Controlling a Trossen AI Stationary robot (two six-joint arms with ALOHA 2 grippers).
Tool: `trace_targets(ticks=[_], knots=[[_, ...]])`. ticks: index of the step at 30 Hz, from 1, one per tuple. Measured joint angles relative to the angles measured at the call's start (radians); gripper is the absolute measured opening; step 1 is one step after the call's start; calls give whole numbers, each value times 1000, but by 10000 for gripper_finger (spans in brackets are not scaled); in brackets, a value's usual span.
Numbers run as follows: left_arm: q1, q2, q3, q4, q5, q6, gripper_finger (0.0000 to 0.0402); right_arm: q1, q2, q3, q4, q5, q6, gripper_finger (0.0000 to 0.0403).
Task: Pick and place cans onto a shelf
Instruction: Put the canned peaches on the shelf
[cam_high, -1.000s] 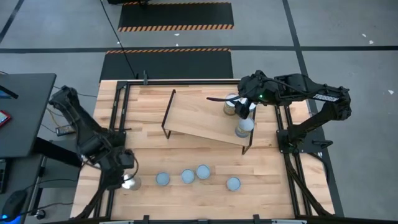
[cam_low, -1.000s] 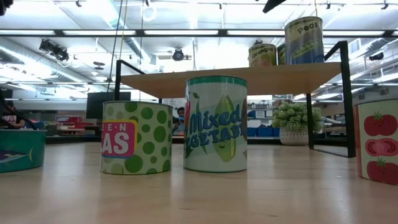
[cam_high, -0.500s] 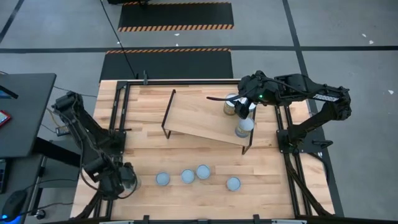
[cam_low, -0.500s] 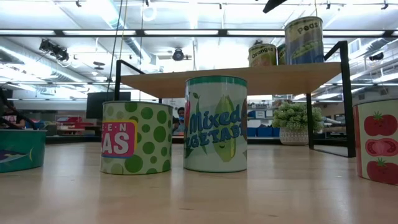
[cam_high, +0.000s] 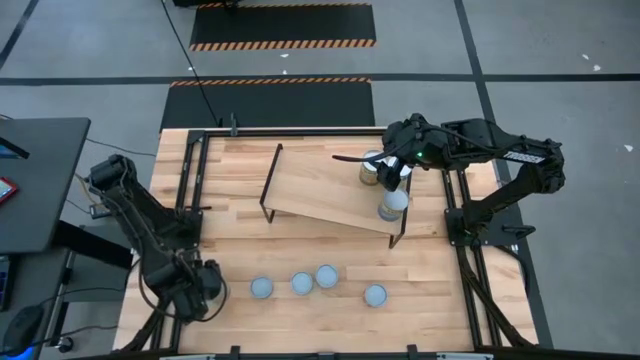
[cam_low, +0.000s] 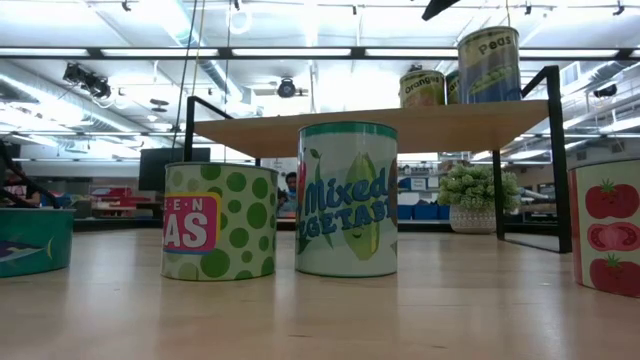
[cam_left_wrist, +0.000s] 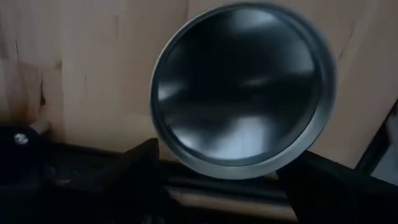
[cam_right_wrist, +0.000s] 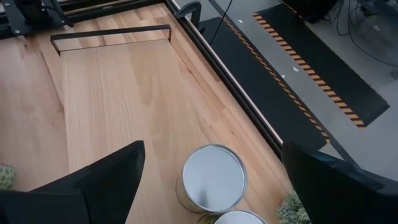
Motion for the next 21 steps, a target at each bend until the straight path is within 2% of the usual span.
trace_targets(ticks=[14, 21], knots=[[28, 3, 0, 52, -153, -78, 317, 0, 0, 0, 2, -18, 0, 385], [33, 3, 0, 82, -228, 15, 316, 0, 0, 0, 27, -19, -22, 385]])
